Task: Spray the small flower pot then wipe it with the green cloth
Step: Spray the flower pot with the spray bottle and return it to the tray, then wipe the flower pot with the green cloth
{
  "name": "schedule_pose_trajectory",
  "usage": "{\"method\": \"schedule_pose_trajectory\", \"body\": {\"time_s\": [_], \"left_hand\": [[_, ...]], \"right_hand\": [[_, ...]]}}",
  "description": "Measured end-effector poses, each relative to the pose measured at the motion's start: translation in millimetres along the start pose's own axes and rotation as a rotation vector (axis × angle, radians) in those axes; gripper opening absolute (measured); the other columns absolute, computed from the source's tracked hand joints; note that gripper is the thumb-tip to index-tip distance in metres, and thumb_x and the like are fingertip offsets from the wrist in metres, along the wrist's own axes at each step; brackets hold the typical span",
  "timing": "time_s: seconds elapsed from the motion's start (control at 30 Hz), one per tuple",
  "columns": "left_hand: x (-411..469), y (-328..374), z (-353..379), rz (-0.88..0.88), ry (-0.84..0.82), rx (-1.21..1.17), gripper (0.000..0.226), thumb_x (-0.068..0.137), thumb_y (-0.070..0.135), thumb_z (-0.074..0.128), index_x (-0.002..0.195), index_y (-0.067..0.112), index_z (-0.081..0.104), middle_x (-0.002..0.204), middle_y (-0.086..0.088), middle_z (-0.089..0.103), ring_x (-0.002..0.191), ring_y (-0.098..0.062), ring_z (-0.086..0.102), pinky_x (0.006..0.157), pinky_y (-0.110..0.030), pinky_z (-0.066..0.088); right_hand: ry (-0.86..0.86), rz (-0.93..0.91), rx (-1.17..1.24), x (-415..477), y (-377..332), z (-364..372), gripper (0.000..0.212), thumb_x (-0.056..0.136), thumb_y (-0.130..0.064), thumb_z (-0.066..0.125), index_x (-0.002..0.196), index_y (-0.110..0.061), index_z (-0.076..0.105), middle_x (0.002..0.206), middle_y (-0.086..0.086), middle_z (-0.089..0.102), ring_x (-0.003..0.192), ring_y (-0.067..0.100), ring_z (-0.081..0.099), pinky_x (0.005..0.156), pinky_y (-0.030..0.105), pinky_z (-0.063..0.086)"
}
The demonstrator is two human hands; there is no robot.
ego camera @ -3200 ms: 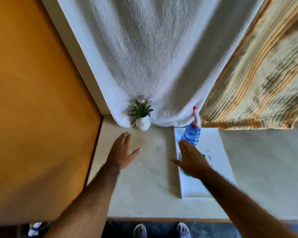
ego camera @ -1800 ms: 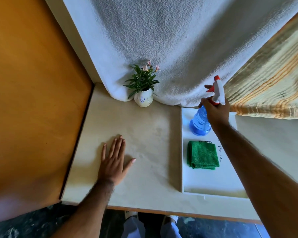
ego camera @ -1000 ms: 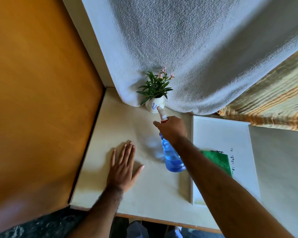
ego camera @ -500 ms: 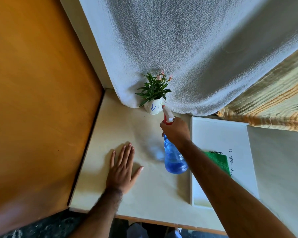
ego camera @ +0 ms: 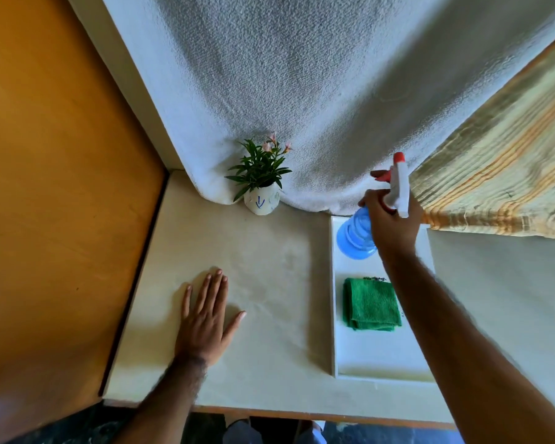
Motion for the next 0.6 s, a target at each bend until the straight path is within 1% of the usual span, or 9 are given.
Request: {"method": "schedule_pose_trajectory", "body": {"time_s": [0.03, 0.1, 0.2, 0.27, 0.33, 0.4, 0.47, 0.53, 0.6], "left_hand": [[-0.3, 0.1, 0.5, 0.003, 0.001, -0.005, 0.087, 0.101, 0.068, 0.028, 0.163, 0.008, 0.029, 0.172, -0.013, 0.031, 0.158, -0.031, 0.032, 0.126, -0.063, 0.032], [-0.1, 0.8, 1.3, 0.008, 0.003, -0.009, 0.087, 0.101, 0.068, 0.028, 0.164, 0.008, 0.028, 0.173, -0.013, 0.030, 0.159, -0.031, 0.031, 0.126, -0.064, 0.032], [0.8, -0.6, 3.9, 0.002, -0.005, -0.008, 0.087, 0.101, 0.069, 0.028, 0.164, 0.009, 0.025, 0.174, -0.012, 0.028, 0.160, -0.030, 0.029, 0.127, -0.063, 0.030], [0.8, -1.9, 5.3, 0.000, -0.013, -0.006, 0.087, 0.102, 0.070, 0.025, 0.165, 0.009, 0.025, 0.174, -0.012, 0.028, 0.160, -0.030, 0.029, 0.127, -0.063, 0.029], [1.1, -2.2, 6.0, 0.000, -0.018, -0.008, 0.087, 0.103, 0.070, 0.022, 0.165, 0.009, 0.025, 0.174, -0.012, 0.028, 0.160, -0.030, 0.029, 0.127, -0.063, 0.029], [1.6, -2.1, 7.2, 0.000, -0.019, -0.011, 0.087, 0.103, 0.071, 0.021, 0.165, 0.010, 0.023, 0.174, -0.012, 0.028, 0.160, -0.030, 0.029, 0.127, -0.063, 0.028], [2.2, -2.5, 8.3, -0.003, -0.026, -0.007, 0.088, 0.102, 0.072, 0.019, 0.166, 0.010, 0.021, 0.175, -0.011, 0.027, 0.160, -0.030, 0.027, 0.128, -0.063, 0.028], [2.1, -3.6, 9.2, -0.005, -0.035, -0.007, 0.089, 0.102, 0.072, 0.019, 0.166, 0.011, 0.019, 0.175, -0.011, 0.025, 0.161, -0.030, 0.026, 0.128, -0.063, 0.028], [1.0, -4.5, 9.1, -0.005, -0.033, -0.008, 0.089, 0.102, 0.072, 0.020, 0.166, 0.011, 0.019, 0.175, -0.011, 0.025, 0.161, -0.030, 0.026, 0.127, -0.063, 0.028]], "right_hand": [[-0.006, -0.023, -0.027, 4.8, 6.0, -3.8, 0.022, 0.088, -0.011, 0.070, 0.106, -0.023, 0.072, 0.075, 0.005, 0.074, 0.075, 0.033, 0.075, 0.078, 0.044, 0.061], [-0.001, -0.035, -0.057, 14.1, 21.8, -11.1, 0.019, 0.091, -0.020, 0.073, 0.106, -0.031, 0.071, 0.075, 0.002, 0.074, 0.078, 0.031, 0.076, 0.080, 0.050, 0.063], [0.021, -0.015, -0.053, 21.5, 46.6, -15.6, 0.016, 0.091, -0.029, 0.076, 0.106, -0.032, 0.071, 0.075, 0.001, 0.074, 0.077, 0.029, 0.077, 0.076, 0.053, 0.063], [0.010, -0.020, -0.074, 21.2, 57.1, -15.3, 0.015, 0.091, -0.033, 0.077, 0.106, -0.034, 0.071, 0.072, 0.007, 0.071, 0.074, 0.034, 0.075, 0.072, 0.055, 0.062], [-0.012, -0.020, -0.067, 19.2, 63.5, -15.6, 0.017, 0.092, -0.035, 0.078, 0.107, -0.031, 0.071, 0.070, 0.010, 0.070, 0.072, 0.041, 0.074, 0.071, 0.056, 0.062], [-0.027, -0.016, -0.045, 19.1, 68.0, -16.7, 0.021, 0.091, -0.035, 0.079, 0.109, -0.028, 0.071, 0.074, 0.018, 0.074, 0.073, 0.040, 0.075, 0.074, 0.048, 0.062], [-0.055, -0.028, -0.055, 18.7, 66.5, -15.0, 0.022, 0.089, -0.033, 0.081, 0.108, -0.030, 0.070, 0.076, 0.020, 0.075, 0.070, 0.030, 0.075, 0.071, 0.033, 0.060], [-0.094, -0.002, -0.016, 16.5, 65.3, -12.6, 0.027, 0.085, -0.032, 0.085, 0.108, -0.026, 0.072, 0.078, 0.008, 0.076, 0.067, 0.016, 0.068, 0.067, 0.023, 0.056], [-0.137, 0.058, -0.008, 10.7, 67.2, -12.3, 0.042, 0.076, -0.042, 0.090, 0.107, -0.022, 0.070, 0.084, -0.010, 0.074, 0.074, 0.010, 0.067, 0.074, 0.025, 0.055]]}}
Point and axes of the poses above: each hand's wrist, its own x-axis towards the middle knuckle, its own z-axis out of the palm, y = z × x, the point moved 7 cm from there along x, towards the middle knuckle
